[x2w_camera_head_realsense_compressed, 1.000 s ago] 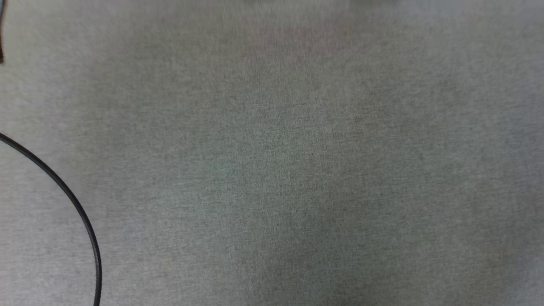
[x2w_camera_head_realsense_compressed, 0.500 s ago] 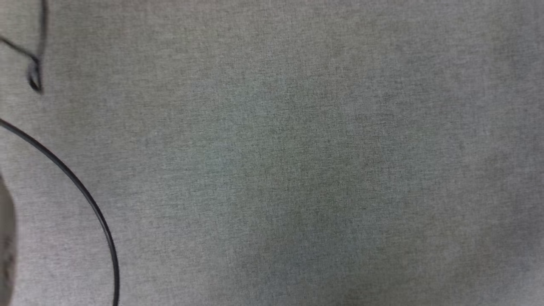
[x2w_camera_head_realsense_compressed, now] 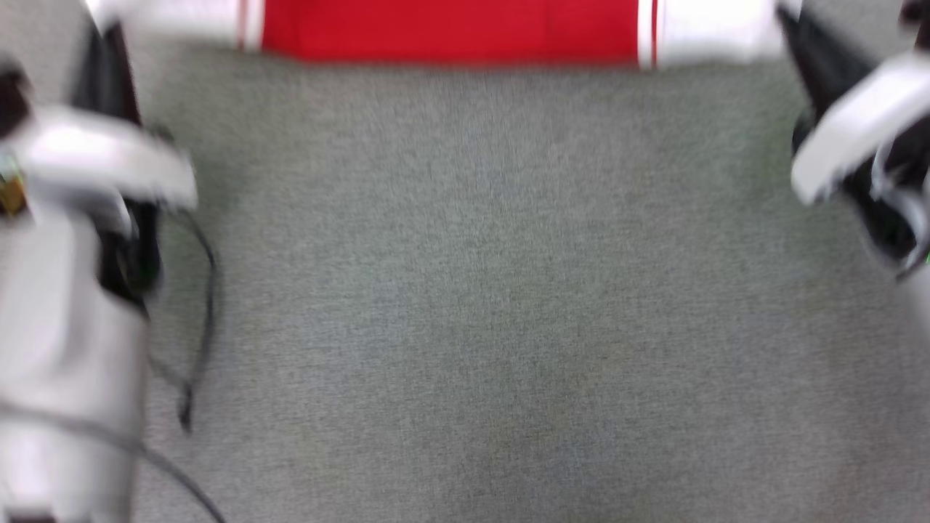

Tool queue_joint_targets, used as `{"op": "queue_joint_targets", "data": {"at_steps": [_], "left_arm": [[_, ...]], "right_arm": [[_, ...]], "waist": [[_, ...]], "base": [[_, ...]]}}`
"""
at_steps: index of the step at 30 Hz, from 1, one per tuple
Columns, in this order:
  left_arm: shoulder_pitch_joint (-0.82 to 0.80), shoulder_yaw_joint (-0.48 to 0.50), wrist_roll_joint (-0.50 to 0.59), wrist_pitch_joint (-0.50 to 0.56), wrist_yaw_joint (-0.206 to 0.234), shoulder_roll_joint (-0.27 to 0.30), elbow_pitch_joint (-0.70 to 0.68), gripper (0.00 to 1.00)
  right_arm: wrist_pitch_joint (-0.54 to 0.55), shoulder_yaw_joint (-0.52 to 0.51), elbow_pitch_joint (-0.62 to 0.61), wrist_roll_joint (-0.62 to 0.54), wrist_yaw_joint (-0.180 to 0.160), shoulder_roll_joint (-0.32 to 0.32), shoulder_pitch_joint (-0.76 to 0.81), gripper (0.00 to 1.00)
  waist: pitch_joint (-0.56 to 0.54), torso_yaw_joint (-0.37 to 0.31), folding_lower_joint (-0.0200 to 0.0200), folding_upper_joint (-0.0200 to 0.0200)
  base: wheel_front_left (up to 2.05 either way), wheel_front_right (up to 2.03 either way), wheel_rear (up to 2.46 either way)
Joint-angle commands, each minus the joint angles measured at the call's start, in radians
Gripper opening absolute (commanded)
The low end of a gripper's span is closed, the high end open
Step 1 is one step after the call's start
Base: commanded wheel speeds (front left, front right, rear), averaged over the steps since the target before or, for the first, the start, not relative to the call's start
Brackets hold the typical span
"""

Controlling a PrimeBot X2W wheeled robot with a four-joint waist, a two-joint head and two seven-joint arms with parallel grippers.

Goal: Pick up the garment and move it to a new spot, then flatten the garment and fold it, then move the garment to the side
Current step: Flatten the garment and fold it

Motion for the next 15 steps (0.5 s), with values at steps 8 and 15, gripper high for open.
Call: {"op": "queue_joint_targets", "data": {"at_steps": [8,15], "left_arm": [[0.429,0.106,0.028,-0.006,0.017,-0.097,-0.2,0.0],[0.742,0.13,0.048,-0.002,0.037,-0.139,-0.291,0.0]], "right_arm": [[-0.029,-0.02,-0.093,0.03,-0.001,-0.018,0.324,0.0],[-0.018,-0.106,-0.185,0.022,-0.001,0.016,0.639,0.0]], "waist": [[-0.191,0.011,0.0,0.0],[-0.317,0.022,0.0,0.0]], "base": [[0.0,0.0,0.0],[0.0,0.0,0.0]]}}
